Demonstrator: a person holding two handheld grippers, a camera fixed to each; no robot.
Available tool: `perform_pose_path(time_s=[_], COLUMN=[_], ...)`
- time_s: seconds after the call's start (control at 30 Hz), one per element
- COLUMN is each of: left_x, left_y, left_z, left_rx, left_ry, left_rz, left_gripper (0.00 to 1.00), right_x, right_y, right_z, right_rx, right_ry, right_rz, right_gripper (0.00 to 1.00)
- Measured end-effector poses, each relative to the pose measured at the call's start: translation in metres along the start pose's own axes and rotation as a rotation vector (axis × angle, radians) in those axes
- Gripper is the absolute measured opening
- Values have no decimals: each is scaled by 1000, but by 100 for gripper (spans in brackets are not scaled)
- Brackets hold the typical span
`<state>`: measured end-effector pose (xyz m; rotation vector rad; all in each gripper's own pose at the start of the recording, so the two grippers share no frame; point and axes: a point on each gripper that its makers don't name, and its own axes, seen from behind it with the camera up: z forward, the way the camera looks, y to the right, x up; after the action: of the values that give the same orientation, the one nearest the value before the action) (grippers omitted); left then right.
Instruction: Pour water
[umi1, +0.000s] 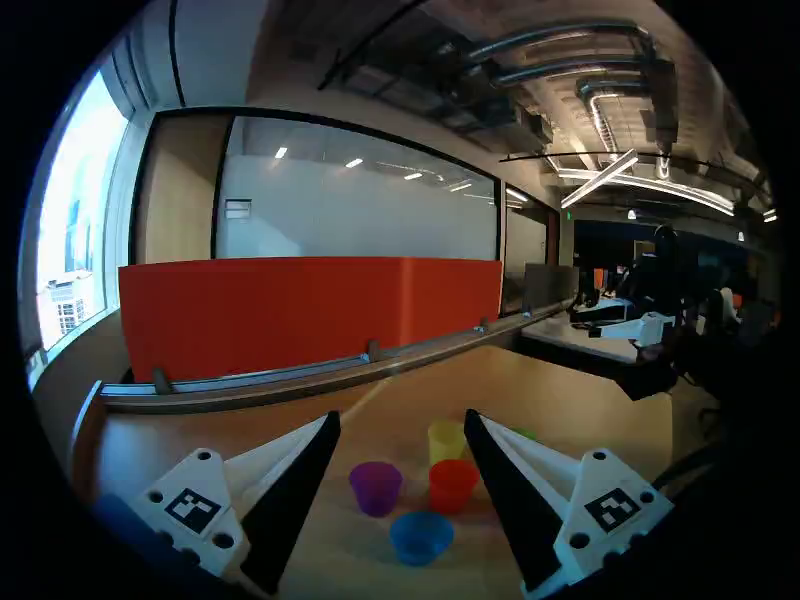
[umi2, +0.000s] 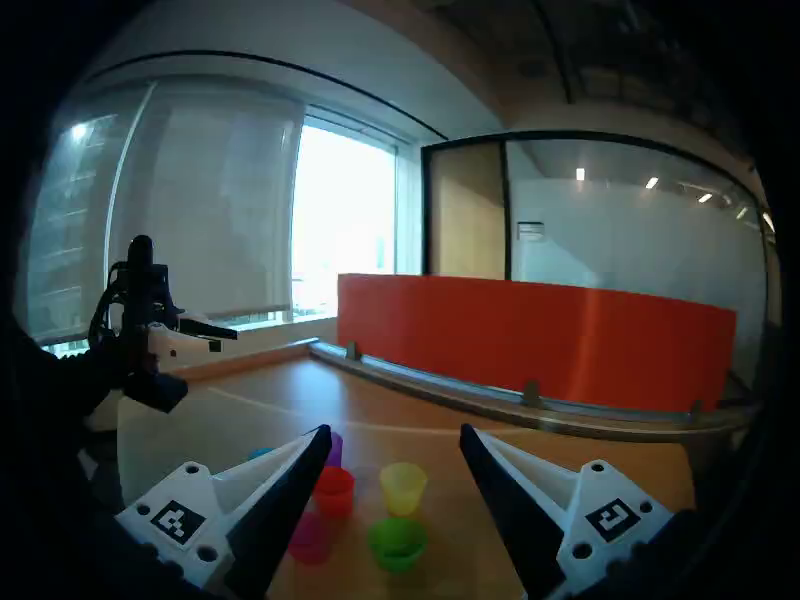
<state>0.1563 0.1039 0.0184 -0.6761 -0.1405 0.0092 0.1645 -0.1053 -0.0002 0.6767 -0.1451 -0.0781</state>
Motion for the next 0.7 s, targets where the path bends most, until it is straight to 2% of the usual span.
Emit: perform_pose_path(time_s=[0.33,0.57,0.7], left_x=[-35,-48,-56], left_y=[4,3,-2], left_z=[4,8,12], left_rx=[-44,-71,-62], left_ry=[-132,-186,-205], left_rz=[69,73,89], left_gripper=[92,92,92], right_x=[-31,-46,-54], right_y=[2,5,5], right_z=[6,7,9], right_rx=[41,61,71], right_ry=[-158,-237,-263], right_rz=[-46,-64,-70], right_gripper=[99,99,99])
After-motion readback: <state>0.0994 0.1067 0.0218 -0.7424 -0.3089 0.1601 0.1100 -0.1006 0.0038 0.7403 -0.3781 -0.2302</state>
